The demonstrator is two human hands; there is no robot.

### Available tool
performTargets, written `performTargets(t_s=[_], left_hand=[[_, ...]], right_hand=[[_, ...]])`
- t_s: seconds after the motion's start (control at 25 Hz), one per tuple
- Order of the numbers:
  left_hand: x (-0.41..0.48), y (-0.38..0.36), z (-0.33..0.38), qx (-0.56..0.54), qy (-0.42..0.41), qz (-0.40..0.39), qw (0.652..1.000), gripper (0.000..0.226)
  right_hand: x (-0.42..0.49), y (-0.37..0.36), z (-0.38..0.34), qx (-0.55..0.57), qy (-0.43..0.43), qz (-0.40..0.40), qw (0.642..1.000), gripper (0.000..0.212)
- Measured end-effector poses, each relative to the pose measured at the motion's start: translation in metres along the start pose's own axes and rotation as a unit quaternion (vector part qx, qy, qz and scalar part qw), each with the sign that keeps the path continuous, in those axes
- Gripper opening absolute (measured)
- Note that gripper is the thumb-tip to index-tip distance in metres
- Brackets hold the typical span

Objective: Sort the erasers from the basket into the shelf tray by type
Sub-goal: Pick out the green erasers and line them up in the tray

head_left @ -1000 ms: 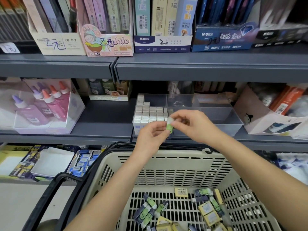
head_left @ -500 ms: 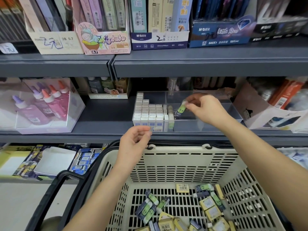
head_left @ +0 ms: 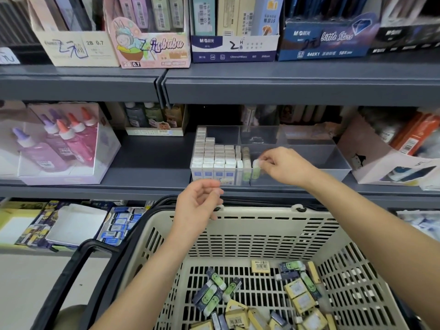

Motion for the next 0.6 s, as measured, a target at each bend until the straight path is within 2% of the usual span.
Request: performTargets(t_s=[0.12, 0.4, 0.52, 0.6], left_hand=[[-0.003, -0.007, -0.003, 0.004, 0.003, -0.018, 1.0, 0.017], [-0.016, -0.015, 0.002, -0.004, 0.0, -0.047, 0.999, 0.018], [-0.027, -0.022, -0.005, 0.018, 0.018, -0.077, 0.997, 0.016], [-0.036, -0.026, -0.019, 0.045, 0.048, -0.098, 0.993, 0.015]], right_hand=[[-0.002, -0.008, -0.002, -0.04, 0.017, -0.017, 0.999, 0.028], [-0.009, -0.007, 0.001, -0.026, 0.037, -0.029, 0.999, 0.028], [-0.028, 0.004, 0.002, -0.017, 0.07, 0.057, 0.996, 0.035], [-0.057, 0.013, 0.004, 0.081, 0.071, 0.165, 0.98, 0.03]])
Point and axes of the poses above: each hand's wrist, its own x-axis towards the middle knuckle, its own y-axis out of the back of the hand, z = x × y, the point moved 8 cm from there along x, towards the middle knuckle, and after that the axes turned 3 degrees about z, right-handed, at the moved point
